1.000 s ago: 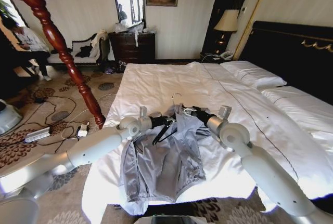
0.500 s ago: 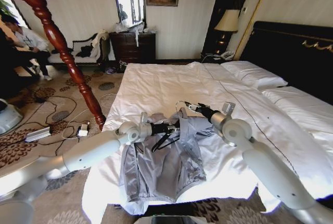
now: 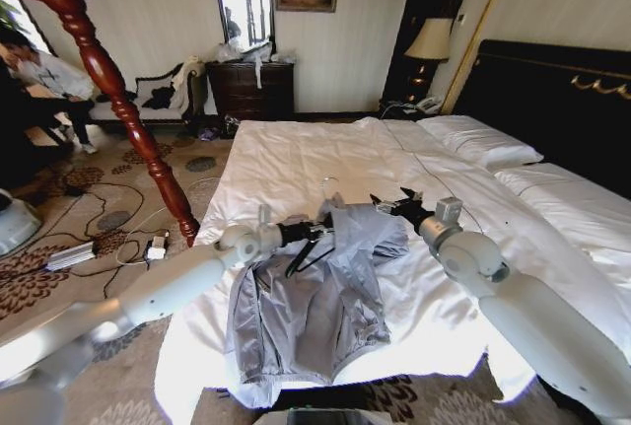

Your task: Pick up the clothes from the bed and hang them on the clothes hanger.

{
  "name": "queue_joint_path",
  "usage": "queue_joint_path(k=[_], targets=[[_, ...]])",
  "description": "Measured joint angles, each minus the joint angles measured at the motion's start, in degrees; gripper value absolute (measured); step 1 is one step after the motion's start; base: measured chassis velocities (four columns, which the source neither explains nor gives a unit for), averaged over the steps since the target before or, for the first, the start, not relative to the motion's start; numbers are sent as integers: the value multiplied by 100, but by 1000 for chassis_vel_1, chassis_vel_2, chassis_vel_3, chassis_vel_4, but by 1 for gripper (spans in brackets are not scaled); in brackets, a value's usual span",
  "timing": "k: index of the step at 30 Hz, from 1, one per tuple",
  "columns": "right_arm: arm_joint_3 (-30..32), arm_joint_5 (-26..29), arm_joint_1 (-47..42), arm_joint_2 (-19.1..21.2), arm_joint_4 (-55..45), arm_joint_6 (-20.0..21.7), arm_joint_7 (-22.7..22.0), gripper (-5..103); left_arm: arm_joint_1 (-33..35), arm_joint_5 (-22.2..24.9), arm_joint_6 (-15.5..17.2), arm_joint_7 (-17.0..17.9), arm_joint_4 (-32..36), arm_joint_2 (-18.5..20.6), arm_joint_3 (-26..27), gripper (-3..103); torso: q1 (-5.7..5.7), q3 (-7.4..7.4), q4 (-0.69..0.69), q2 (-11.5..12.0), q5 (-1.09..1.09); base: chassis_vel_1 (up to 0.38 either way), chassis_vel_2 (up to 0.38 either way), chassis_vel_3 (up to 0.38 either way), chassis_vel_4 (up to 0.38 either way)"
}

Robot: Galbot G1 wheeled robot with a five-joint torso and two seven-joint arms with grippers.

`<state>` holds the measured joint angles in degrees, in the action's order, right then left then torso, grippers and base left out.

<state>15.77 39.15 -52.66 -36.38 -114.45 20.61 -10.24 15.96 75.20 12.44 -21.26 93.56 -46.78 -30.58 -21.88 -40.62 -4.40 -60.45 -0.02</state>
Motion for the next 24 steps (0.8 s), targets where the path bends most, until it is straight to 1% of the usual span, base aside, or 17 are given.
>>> queue_joint_path(k=[1, 2, 3, 4, 5, 7, 8, 9, 10, 13, 16, 17, 20, 24], targets=[[11, -394, -96, 48, 0, -71, 129, 100, 17, 14, -1, 0, -2, 25, 49, 15, 1, 0, -7, 0, -1, 0, 0, 0, 0], [11, -640, -167, 79, 2, -122, 212, 100, 24, 37, -2, 2, 2, 39, 74, 15, 1, 0, -9, 0, 2, 0, 0, 0, 0], [9, -925, -257, 117, 8, -190, 307, 100, 26, 64, -2, 5, 18, 52, 91, 15, 1, 1, -10, 0, 3, 0, 0, 0, 0], [9, -925, -257, 117, 8, -190, 307, 100, 26, 64, -2, 5, 18, 52, 91, 15, 1, 1, -10, 0, 3, 0, 0, 0, 0], [4, -1308, -374, 144, 30, -285, 428, 100, 26, 83, -2, 6, 42, 61, 100, 15, 1, 1, -10, 0, 2, 0, 0, 0, 0], [3, -1658, -493, 152, 46, -378, 534, 100, 18, 95, -2, 11, 66, 68, 101, 15, 1, 0, -7, 0, 1, 0, 0, 0, 0], [1, -1960, -596, 156, 49, -440, 609, 100, 7, 112, -2, 16, 87, 74, 101, 15, 1, 0, -5, 0, 1, 0, 0, 0, 0], [-11, -2238, -665, 158, 55, -509, 662, 100, -6, 121, -2, 16, 103, 78, 98, 15, 1, 0, -6, -1, 1, 0, 0, 0, 0], [-11, -2238, -665, 158, 55, -509, 662, 100, -6, 121, -2, 16, 103, 78, 98, 15, 1, 0, -6, -1, 1, 0, 0, 0, 0], [-91, -2899, -714, 136, 94, -673, 734, 100, -51, 157, 12, 23, 189, 85, 21, 15, 0, 0, -8, 0, 1, 0, 0, 0, 0], [-138, -3190, -699, 112, 126, -746, 754, 100, -80, 161, 19, 34, 253, 95, -44, 15, 0, 0, -6, 0, 2, 0, 0, 0, 0], [-166, -3440, -670, 105, 172, -804, 782, 100, -101, 162, 23, 38, 313, 111, -97, 15, 1, 1, -6, 0, 1, 0, 0, 0, 0], [-211, -3934, -618, 90, 306, -973, 830, 100, -148, 187, 37, 71, 484, 160, -223, 15, 1, 0, -6, 0, 2, 0, 0, 0, 0], [-240, -4196, -599, 79, 348, -1016, 875, 100, -188, 192, 57, 110, 583, 168, -311, 15, 1, 1, -7, 0, 1, 0, 0, 0, 0]])
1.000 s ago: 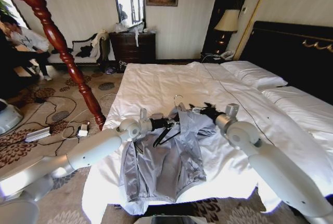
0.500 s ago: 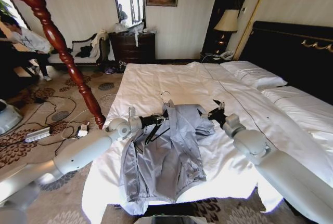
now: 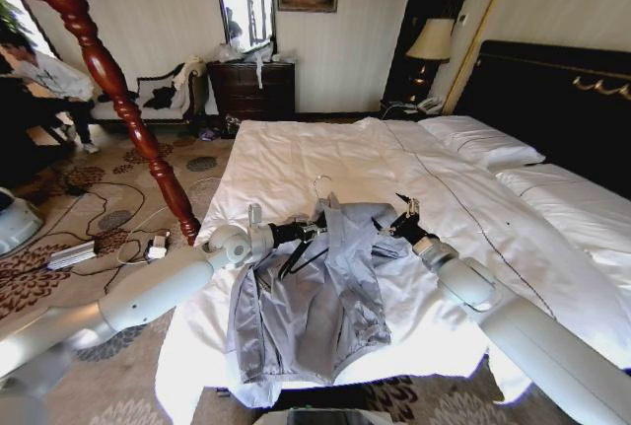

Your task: Pick up the clothes from the bed and hang them on the clothes hanger.

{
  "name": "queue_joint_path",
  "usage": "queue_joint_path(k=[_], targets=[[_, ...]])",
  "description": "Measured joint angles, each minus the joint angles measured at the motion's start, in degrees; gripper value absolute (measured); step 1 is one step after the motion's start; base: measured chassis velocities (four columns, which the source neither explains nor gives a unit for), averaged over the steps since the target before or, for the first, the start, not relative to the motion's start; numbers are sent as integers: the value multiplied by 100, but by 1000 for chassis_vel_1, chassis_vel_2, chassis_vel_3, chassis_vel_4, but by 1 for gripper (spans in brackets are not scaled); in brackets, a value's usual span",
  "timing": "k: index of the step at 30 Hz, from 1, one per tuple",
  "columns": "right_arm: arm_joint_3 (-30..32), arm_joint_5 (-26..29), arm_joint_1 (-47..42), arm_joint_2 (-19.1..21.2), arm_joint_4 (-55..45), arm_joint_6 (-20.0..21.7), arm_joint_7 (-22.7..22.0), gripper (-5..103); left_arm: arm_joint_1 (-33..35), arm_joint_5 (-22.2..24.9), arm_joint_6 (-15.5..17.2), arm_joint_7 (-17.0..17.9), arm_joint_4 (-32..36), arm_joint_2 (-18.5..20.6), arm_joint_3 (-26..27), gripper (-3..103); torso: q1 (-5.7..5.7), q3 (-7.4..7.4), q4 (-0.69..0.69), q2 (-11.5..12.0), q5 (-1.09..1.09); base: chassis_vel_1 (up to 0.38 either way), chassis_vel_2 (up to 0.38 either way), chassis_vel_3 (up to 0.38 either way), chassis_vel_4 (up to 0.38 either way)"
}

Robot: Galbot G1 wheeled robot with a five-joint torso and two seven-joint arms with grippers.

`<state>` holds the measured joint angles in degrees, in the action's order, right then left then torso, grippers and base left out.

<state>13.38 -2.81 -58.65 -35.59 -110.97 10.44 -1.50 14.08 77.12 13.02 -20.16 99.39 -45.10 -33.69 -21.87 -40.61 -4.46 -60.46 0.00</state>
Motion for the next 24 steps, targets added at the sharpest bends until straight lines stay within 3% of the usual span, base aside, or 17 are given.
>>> queue_joint_path(k=[1, 5, 7, 10, 16, 23, 24], targets=[[-14, -131, 2, -2, 13, -10, 22, 102, -14, 4, 8, 21, 22, -12, -20, 15, 1, 0, 0, 0, 0, 0, 0, 0, 0], [-31, -573, 7, -8, 69, -42, 63, 91, -61, 23, 22, 74, 73, -56, -92, 15, 0, 0, 0, 0, 0, 0, 0, 0, 0], [-31, -683, 5, -8, 86, -44, 65, 91, -69, 35, 26, 87, 101, -73, -108, 15, 0, 0, -1, 0, 0, 0, 0, 0, 0], [-28, -1028, -25, 30, 131, -84, 104, 75, -72, 44, 36, 99, 135, -71, -127, 15, 0, 0, 0, 0, 0, 0, 0, 0, 0], [-29, -1279, -33, 38, 146, -134, 168, 59, -89, 42, 36, 112, 195, -47, -161, 15, 0, 0, 0, 0, 0, 0, 0, 0, 0], [-36, -1521, -44, 48, 162, -250, 214, 27, -100, -40, -18, 162, 157, -50, -144, 15, 0, 0, 0, 0, 0, 0, 0, 0, 0], [-35, -1543, -56, 49, 162, -261, 214, 27, -101, -53, -27, 178, 145, -54, -133, 15, 0, 0, -1, 0, 0, 0, 0, 0, 0]])
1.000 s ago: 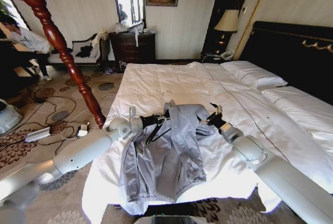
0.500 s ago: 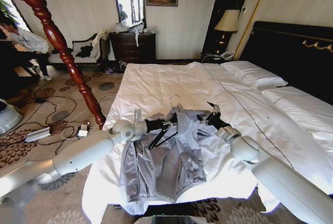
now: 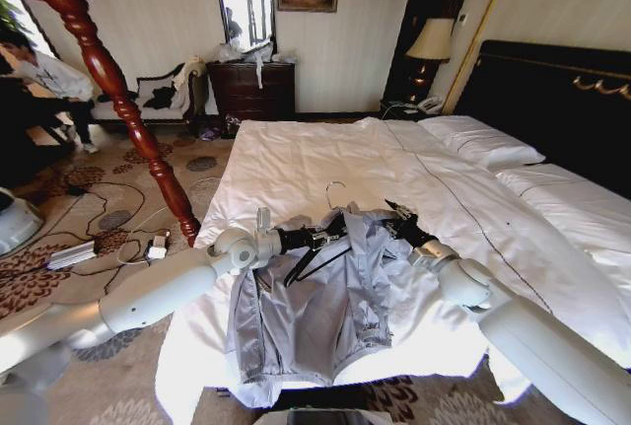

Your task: Pick up the clothes from the bed and hang them on the clothes hanger.

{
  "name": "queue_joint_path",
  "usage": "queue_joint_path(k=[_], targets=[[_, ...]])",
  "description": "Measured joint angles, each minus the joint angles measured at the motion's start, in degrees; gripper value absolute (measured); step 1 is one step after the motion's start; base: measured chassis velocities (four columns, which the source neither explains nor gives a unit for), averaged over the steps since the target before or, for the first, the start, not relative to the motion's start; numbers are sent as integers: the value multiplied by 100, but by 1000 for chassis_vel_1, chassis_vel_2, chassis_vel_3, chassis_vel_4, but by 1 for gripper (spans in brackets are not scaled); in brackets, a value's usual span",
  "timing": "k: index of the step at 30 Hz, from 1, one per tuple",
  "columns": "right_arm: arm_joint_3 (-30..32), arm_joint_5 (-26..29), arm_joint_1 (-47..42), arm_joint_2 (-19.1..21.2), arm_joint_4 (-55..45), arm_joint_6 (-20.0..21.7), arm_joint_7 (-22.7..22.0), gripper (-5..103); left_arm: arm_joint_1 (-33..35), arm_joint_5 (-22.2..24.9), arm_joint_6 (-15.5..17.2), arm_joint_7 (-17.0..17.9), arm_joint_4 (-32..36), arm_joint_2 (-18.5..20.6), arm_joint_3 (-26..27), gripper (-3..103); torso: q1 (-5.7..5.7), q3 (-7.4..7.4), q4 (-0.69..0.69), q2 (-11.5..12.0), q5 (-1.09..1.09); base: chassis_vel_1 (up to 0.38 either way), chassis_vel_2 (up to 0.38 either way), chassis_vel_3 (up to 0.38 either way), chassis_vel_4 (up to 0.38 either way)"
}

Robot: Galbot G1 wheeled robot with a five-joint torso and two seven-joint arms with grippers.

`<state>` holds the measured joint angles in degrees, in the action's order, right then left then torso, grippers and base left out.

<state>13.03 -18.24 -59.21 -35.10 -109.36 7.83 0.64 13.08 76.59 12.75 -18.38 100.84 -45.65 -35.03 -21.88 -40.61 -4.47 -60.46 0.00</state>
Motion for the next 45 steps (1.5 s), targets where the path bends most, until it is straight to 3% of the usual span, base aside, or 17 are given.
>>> queue_joint_path(k=[4, 11, 17, 20, 21, 23, 26, 28, 31, 33, 35, 37, 40, 42, 44, 45], targets=[[10, -112, -24, -23, 25, -54, -36, 16, -13, -32, 0, 91, -7, -29, 6, 15, 0, 0, 1, 0, -1, 0, 0, 0, 0], [37, -131, 13, -99, 113, -130, -128, 16, -61, -49, 20, 202, 13, -90, -1, 15, 0, 0, 1, 0, 0, 0, 0, 0, 0], [49, -164, 24, -120, 135, -170, -198, 16, -100, -26, 108, 602, 143, -62, 69, 13, 0, 0, 0, 0, 0, 0, 0, 0, 0], [71, -175, -36, -152, 148, -233, -253, 16, -192, -5, 196, 966, 225, 26, 228, 23, 0, 0, 1, 0, 0, 0, 0, 0, 0], [81, -177, -48, -185, 161, -244, -288, 16, -285, 33, 229, 1030, 271, 85, 275, 34, 0, 0, 1, 0, -1, 0, 0, 0, 0], [83, -180, -50, -199, 168, -242, -301, 15, -328, 54, 232, 1065, 297, 112, 293, 34, 0, 0, 1, 0, -1, 0, 0, 0, 0], [79, -186, -49, -280, 186, -208, -445, 15, -444, -13, 273, 1132, 457, 244, 493, 50, 0, 0, 0, 0, 0, 0, 0, 0, 0], [79, -186, -47, -288, 189, -206, -463, 15, -444, -62, 285, 1139, 469, 259, 546, 50, 0, 0, 0, 0, 0, 0, 0, 0, 0], [100, -183, -49, -317, 223, -204, -576, 15, -399, -188, 305, 1155, 569, 401, 792, 67, 0, 0, 0, 0, 0, 0, 0, 0, 0], [117, -178, -57, -323, 233, -204, -604, 15, -359, -187, 307, 1162, 611, 464, 870, 72, 0, 0, 0, 0, 0, 0, 0, 0, 0], [156, -168, -89, -350, 254, -209, -672, 15, -147, -174, 307, 1196, 724, 670, 1194, 84, 0, 0, 0, 0, -1, 0, 0, 0, 0], [161, -157, -102, -360, 255, -209, -692, 15, -37, -168, 302, 1228, 757, 738, 1343, 84, 0, 0, 0, 0, -1, 0, 0, 0, 0], [170, -118, -132, -417, 280, -205, -797, 15, 664, -57, 294, 1436, 821, 1014, 2236, 98, 0, 0, 0, 0, -1, 0, 0, 0, 0], [171, -104, -133, -421, 288, -204, -811, 15, 811, -30, 294, 1487, 821, 1057, 2402, 99, 0, 0, 1, 0, 0, 0, 0, 0, 0], [169, -57, -119, -438, 316, -208, -867, 15, 1577, 62, 313, 1660, 821, 1220, 3105, 100, 0, 0, 2, 0, -2, 0, 0, 0, 0], [169, -57, -119, -438, 316, -208, -867, 15, 1577, 62, 313, 1660, 821, 1220, 3105, 100, 0, 0, 2, 0, -2, 0, 0, 0, 0]])
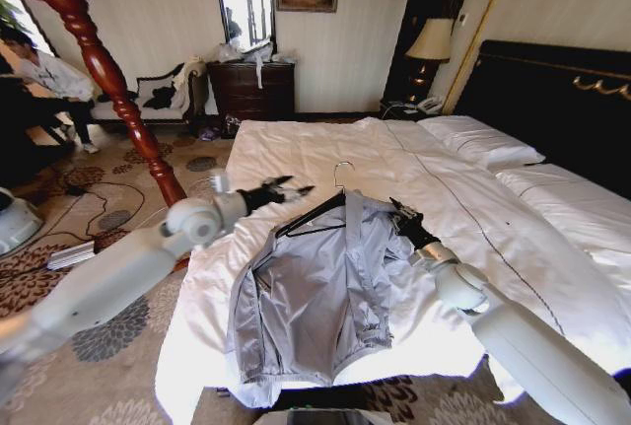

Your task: Pick up the clothes from the bed and hang them on the clothes hanger.

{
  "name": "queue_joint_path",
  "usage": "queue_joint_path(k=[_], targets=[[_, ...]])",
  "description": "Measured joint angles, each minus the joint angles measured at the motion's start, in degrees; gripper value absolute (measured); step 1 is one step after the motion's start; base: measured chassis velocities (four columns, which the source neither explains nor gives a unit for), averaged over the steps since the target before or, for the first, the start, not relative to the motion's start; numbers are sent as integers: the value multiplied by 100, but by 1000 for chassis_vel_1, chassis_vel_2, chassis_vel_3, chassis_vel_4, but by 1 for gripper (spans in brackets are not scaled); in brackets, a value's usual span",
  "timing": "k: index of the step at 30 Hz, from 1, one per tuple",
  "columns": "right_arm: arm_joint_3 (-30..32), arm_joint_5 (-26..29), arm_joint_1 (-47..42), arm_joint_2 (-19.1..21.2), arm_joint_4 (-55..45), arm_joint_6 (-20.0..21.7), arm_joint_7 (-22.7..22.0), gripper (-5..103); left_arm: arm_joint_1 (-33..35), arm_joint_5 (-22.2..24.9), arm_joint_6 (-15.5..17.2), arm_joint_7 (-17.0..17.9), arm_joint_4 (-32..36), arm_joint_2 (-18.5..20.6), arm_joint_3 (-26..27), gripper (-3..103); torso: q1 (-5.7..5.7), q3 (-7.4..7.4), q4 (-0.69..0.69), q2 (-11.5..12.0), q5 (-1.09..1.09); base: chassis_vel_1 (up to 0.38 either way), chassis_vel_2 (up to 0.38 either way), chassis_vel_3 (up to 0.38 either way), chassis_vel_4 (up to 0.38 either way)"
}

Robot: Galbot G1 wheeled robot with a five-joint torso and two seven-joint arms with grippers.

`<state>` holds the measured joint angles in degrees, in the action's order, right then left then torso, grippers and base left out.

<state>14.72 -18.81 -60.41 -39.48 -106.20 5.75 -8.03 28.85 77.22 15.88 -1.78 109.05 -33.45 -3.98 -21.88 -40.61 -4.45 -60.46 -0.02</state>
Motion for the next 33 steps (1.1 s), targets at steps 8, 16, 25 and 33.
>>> queue_joint_path(k=[8, 16, 25, 33], targets=[[-53, 159, 76, 3, 64, -99, -87, 15, 1282, -65, 14, 179, -140, 30, 768, 100, 0, 0, -1, 0, 2, 0, 0, 0, 0], [-142, 188, 70, 37, 69, -208, -231, 15, 1003, 24, 282, 508, -1070, -605, 484, 100, 0, 0, -2, 0, 3, 0, 0, 0, 0], [-212, 268, 125, 162, 94, -212, -251, 15, 704, 36, 788, 1026, -2031, -1549, 196, 99, 0, -1, -2, 0, 2, 0, 0, 0, 0], [-224, 359, 95, 229, 78, -101, -256, 15, 625, 2, 932, 1129, -2597, -2160, 231, 89, 0, -1, 1, 0, 3, 0, 0, 0, 0]])
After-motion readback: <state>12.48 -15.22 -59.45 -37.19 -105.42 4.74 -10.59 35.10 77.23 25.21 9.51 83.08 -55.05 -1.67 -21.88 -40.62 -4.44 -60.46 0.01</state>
